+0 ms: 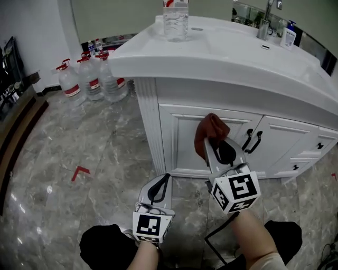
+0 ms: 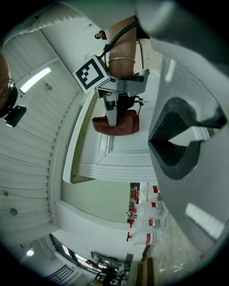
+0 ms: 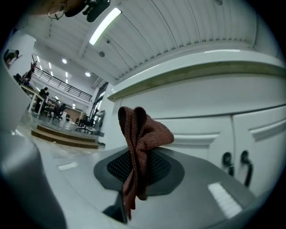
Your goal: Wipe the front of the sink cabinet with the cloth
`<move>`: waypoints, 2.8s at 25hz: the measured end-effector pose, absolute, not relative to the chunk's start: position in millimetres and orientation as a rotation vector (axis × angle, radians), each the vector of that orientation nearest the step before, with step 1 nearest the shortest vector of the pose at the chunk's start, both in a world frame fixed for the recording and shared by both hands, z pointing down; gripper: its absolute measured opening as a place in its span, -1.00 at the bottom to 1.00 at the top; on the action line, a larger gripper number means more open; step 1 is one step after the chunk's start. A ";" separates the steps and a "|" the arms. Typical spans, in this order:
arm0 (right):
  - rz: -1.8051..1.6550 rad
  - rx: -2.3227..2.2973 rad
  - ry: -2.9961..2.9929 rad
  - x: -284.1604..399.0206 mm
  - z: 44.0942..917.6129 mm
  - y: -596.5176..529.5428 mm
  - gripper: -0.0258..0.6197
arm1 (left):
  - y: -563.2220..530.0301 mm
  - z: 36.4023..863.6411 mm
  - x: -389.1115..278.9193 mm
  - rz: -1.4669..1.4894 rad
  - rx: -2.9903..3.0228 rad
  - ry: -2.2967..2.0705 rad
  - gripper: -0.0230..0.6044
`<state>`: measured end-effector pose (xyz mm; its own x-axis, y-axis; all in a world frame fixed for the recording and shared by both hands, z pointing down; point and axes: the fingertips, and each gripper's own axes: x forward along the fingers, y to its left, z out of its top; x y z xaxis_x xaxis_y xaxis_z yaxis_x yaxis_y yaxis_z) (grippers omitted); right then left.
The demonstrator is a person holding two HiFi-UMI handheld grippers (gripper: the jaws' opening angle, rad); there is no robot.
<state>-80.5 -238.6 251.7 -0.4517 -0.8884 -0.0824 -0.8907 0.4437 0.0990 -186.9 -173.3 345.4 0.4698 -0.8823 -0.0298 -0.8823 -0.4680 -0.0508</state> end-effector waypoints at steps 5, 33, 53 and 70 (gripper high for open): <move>0.150 -1.491 2.792 -159.4 289.3 -252.1 -0.63 | -174.9 351.3 -226.9 0.026 -2.627 1.700 -0.92; -0.032 -1.939 2.570 -13.3 334.0 -268.2 -0.62 | -191.9 352.8 -142.7 -0.019 -2.708 1.446 -0.92; -0.067 -1.603 2.777 -156.0 389.4 -254.6 -0.63 | -195.5 391.1 -221.1 -0.106 -2.648 1.675 -0.92; -0.164 -1.642 2.800 -166.0 421.7 -284.4 -0.62 | -205.1 402.6 -246.3 -0.095 -2.684 1.715 -0.92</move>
